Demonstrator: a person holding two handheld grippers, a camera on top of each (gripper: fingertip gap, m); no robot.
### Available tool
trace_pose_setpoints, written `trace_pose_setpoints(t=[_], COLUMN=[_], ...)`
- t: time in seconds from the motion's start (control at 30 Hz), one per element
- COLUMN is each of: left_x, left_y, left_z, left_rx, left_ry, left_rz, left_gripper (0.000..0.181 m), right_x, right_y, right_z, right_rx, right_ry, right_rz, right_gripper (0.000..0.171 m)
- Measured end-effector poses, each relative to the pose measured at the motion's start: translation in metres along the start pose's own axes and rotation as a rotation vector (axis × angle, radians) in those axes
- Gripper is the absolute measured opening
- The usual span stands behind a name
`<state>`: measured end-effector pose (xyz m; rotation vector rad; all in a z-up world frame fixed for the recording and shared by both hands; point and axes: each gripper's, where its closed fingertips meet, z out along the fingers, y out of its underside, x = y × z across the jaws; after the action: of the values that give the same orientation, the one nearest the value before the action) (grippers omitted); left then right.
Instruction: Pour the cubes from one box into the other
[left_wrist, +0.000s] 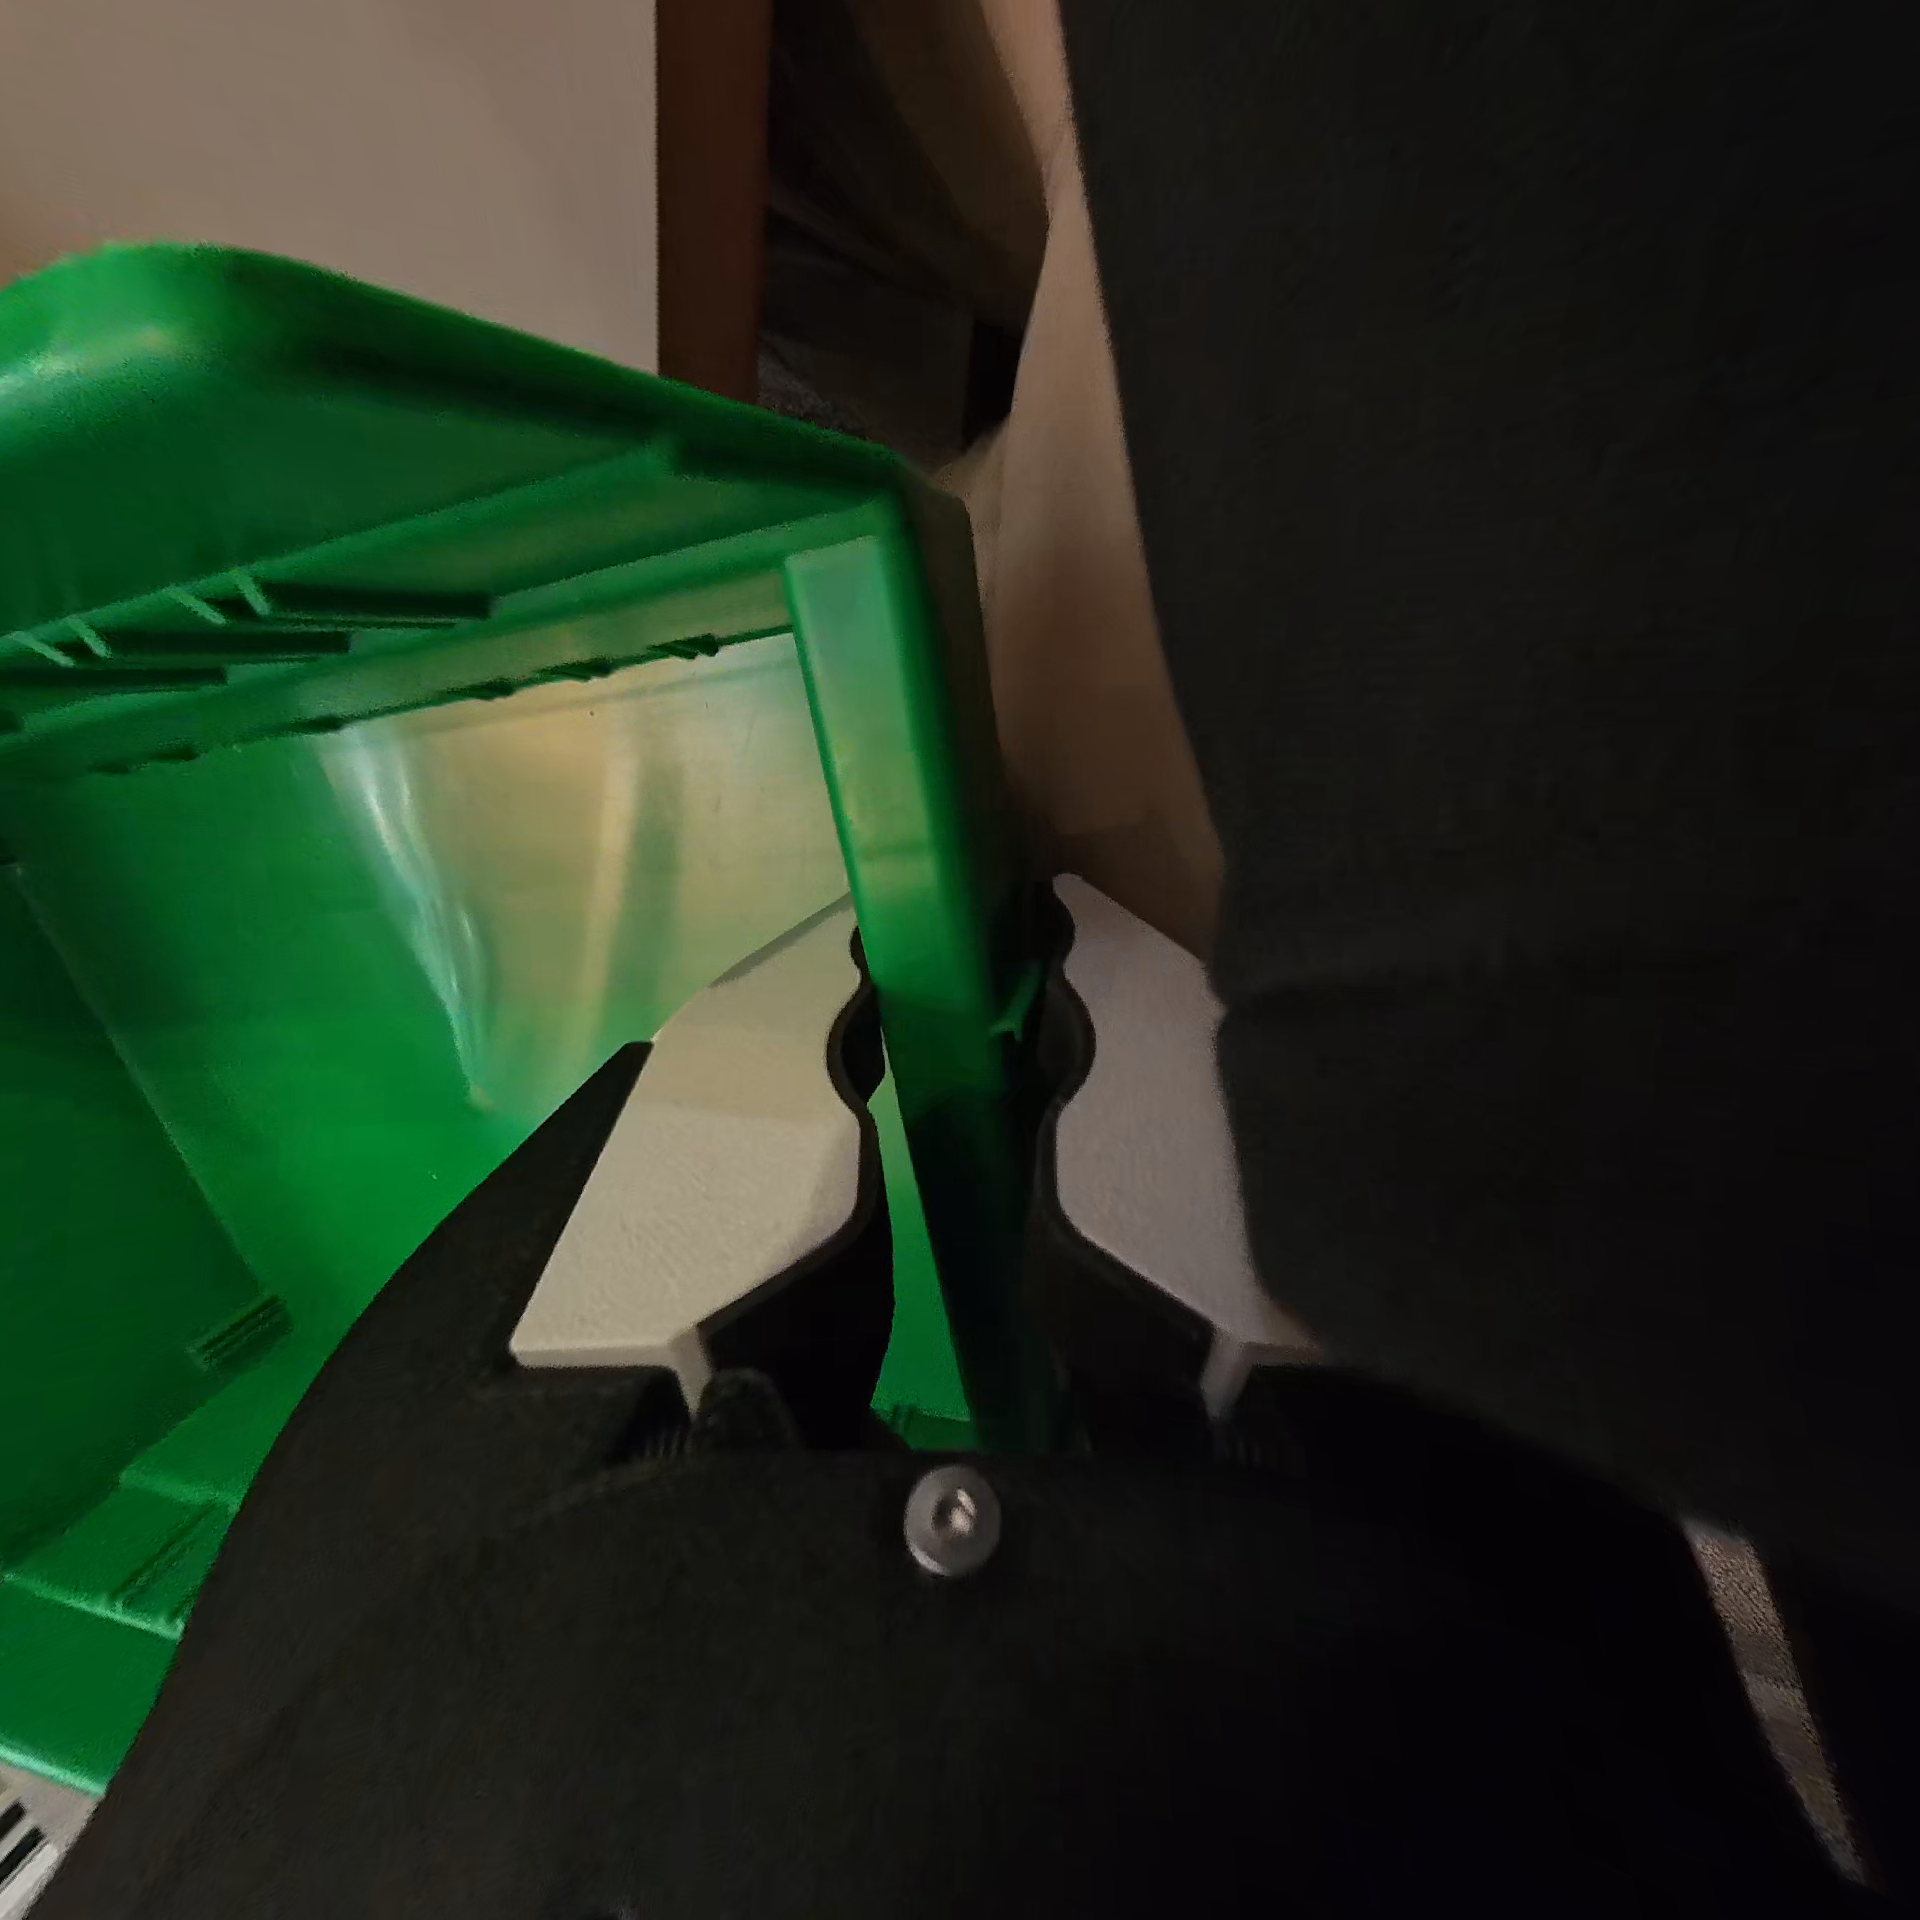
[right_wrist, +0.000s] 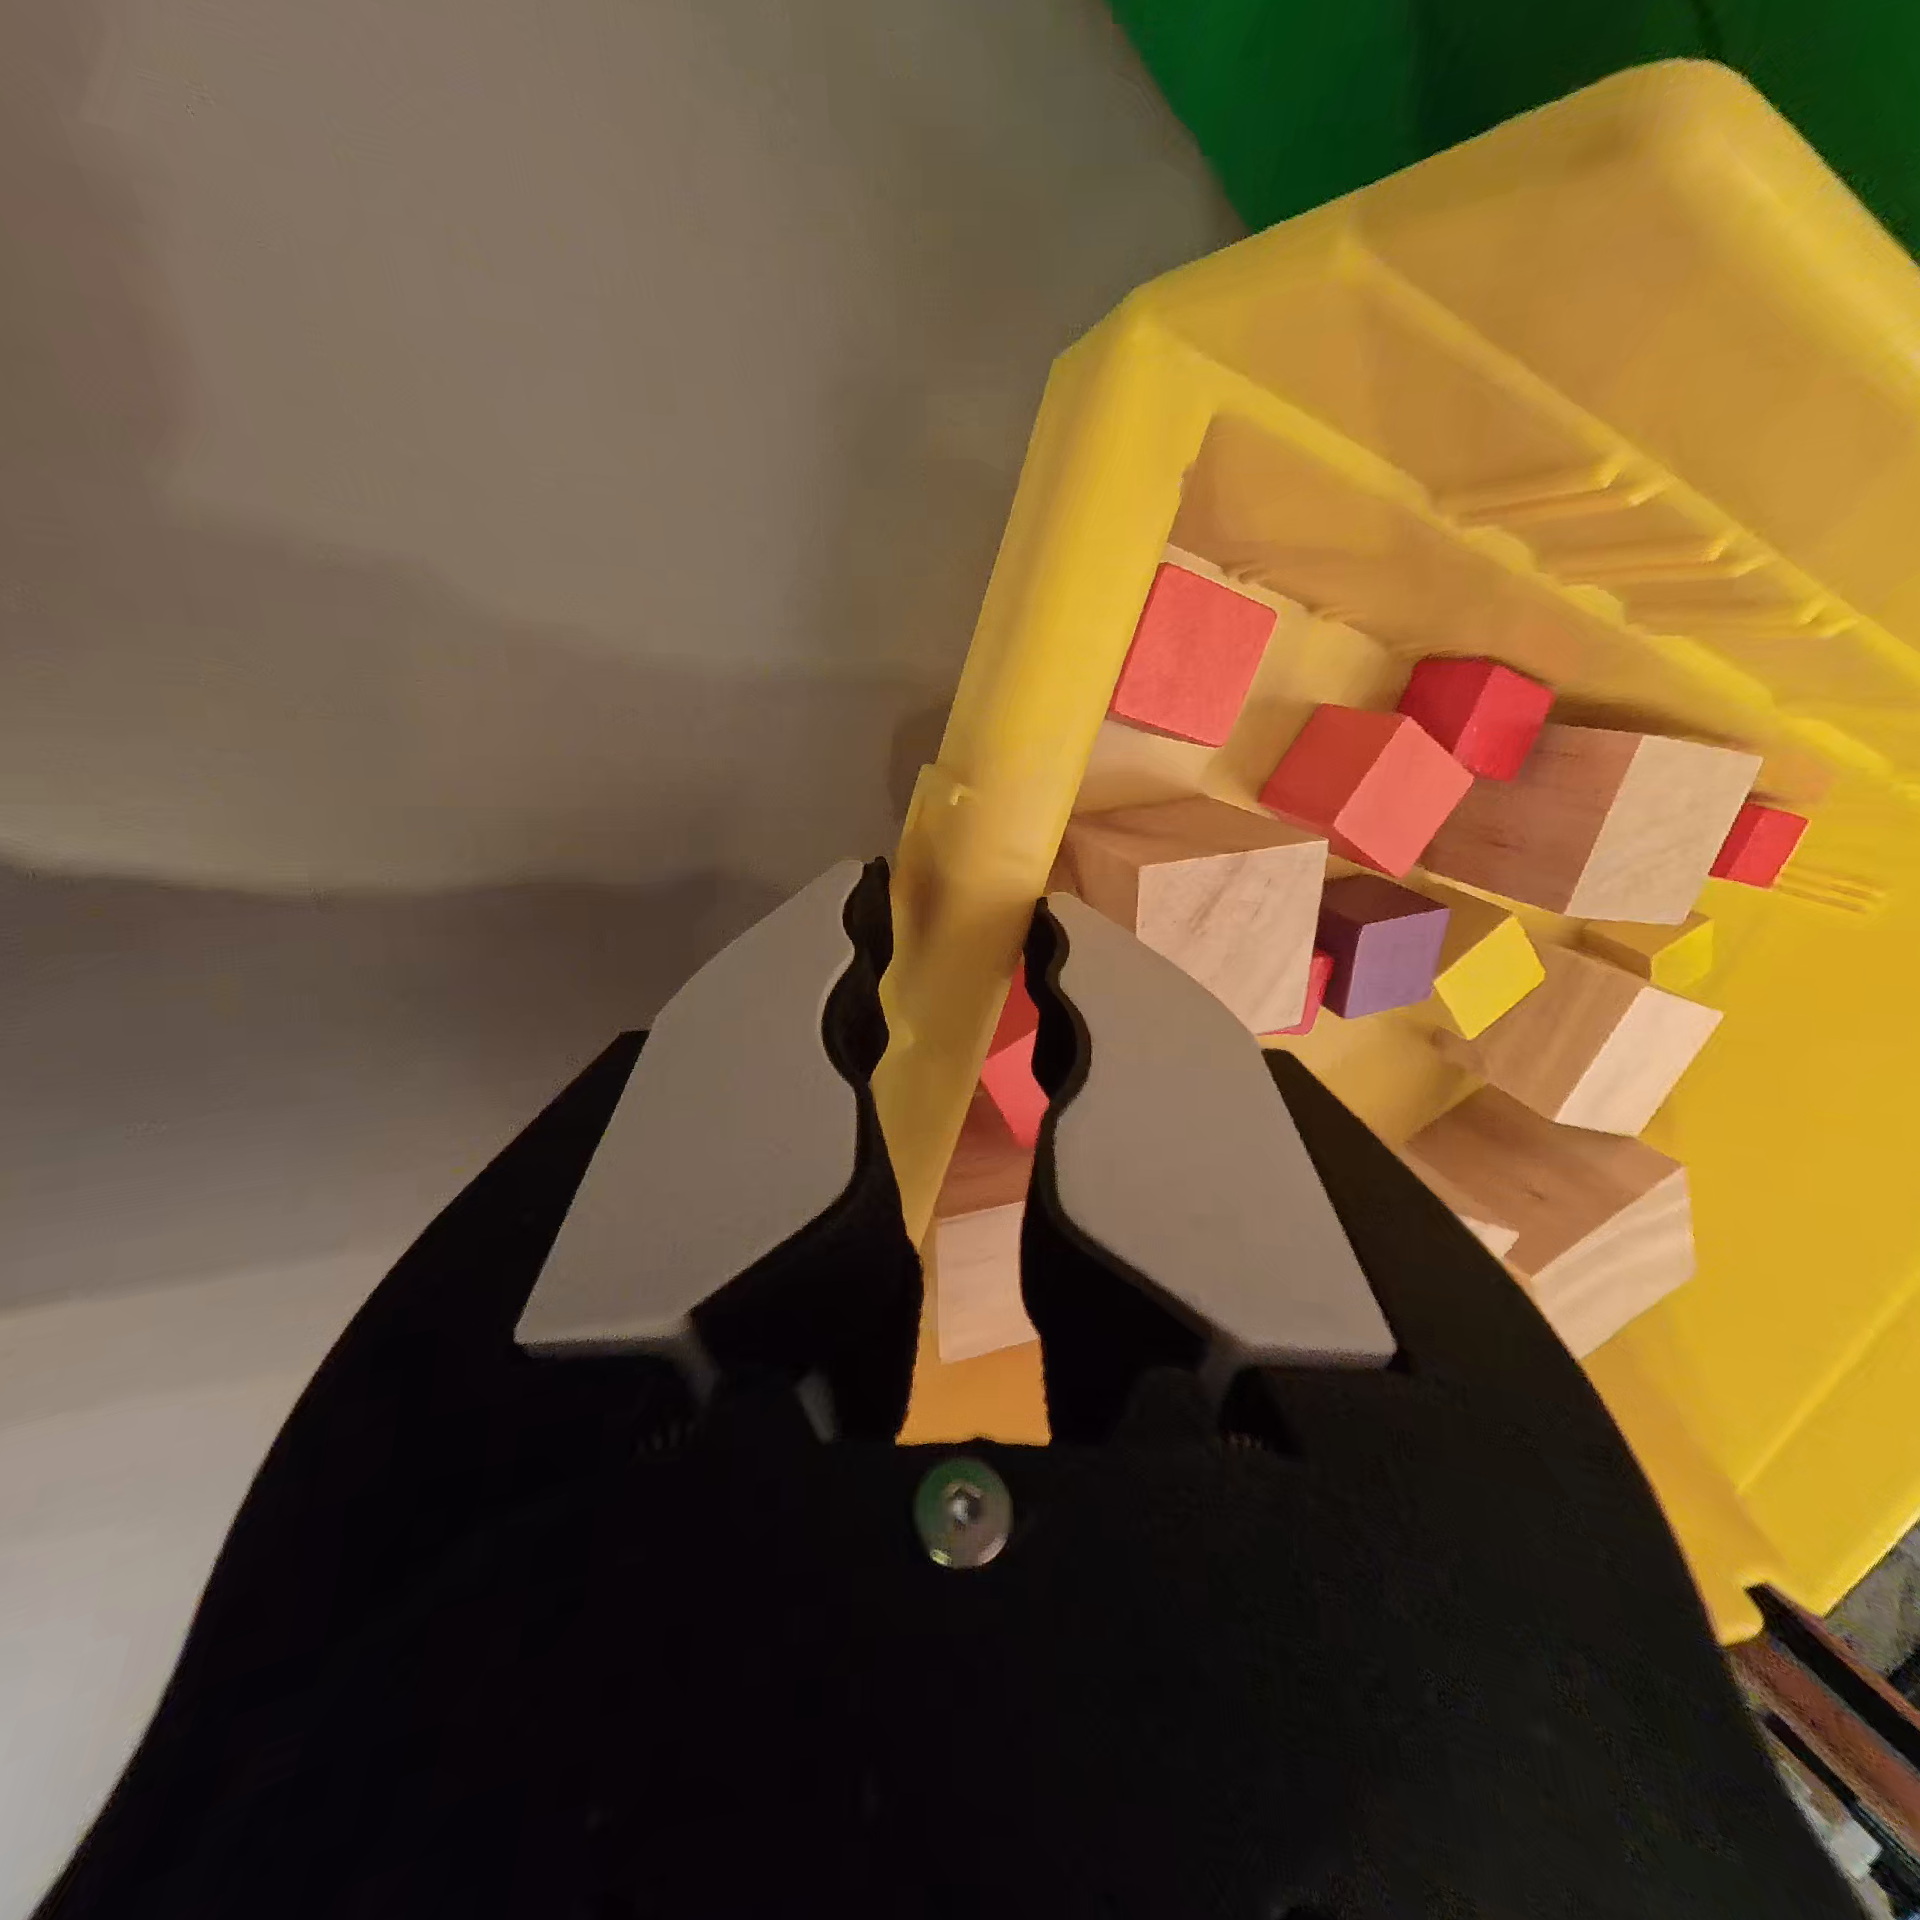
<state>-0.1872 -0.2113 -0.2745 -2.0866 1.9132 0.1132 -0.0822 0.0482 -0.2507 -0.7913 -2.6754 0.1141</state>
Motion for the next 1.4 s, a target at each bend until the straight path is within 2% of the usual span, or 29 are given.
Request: trace_pose_setpoints(t=[0.03,0.33,0.4,0.47,0.53,0.63,0.67,0.77,0.93,1.17,1.27,1.4], left_x=[0.000,-0.013,-0.020,-0.026,-0.026,-0.016,-0.013,-0.011,-0.017,-0.039,-0.050,-0.059], left_y=[-0.002,-0.013,-0.012,-0.011,-0.015,-0.034,-0.043,-0.064,-0.098,-0.134,-0.151,-0.189], left_z=[0.000,0.005,0.007,0.008,0.009,0.009,0.010,0.013,0.021,0.033,0.038,0.047], left_rx=[0.006,0.010,-0.002,-0.033,-0.029,0.000,0.021,0.062,0.131,0.180,0.186,0.208], left_ry=[-0.001,-0.008,-0.004,-0.019,-0.013,0.009,0.017,0.029,0.070,0.093,0.093,0.089], left_rz=[0.007,-0.036,-0.055,-0.042,-0.046,-0.016,0.002,0.099,0.304,0.543,0.616,0.673], left_gripper=[0.027,0.028,0.027,0.027,0.027,0.027,0.027,0.027,0.026,0.026,0.026,0.027], right_x=[0.008,0.118,0.139,0.150,0.155,0.153,0.150,0.127,0.069,-0.035,-0.076,-0.127], right_y=[0.003,0.037,0.041,0.047,0.052,0.066,0.072,0.082,0.091,0.071,0.052,0.039], right_z=[0.002,0.029,0.030,0.023,0.010,-0.018,-0.027,-0.057,-0.115,-0.193,-0.208,-0.210], right_rx=[-0.001,-0.091,-0.108,-0.131,-0.122,-0.111,-0.112,-0.078,-0.061,-0.012,0.025,-0.005], right_ry=[0.004,0.118,0.169,0.215,0.290,0.410,0.447,0.499,0.566,0.596,0.596,0.575], right_rz=[0.001,0.090,0.158,0.192,0.230,0.296,0.319,0.403,0.529,0.745,0.829,0.901], right_gripper=[0.020,0.023,0.048,0.063,0.064,0.054,0.049,0.050,0.047,0.050,0.051,0.054])
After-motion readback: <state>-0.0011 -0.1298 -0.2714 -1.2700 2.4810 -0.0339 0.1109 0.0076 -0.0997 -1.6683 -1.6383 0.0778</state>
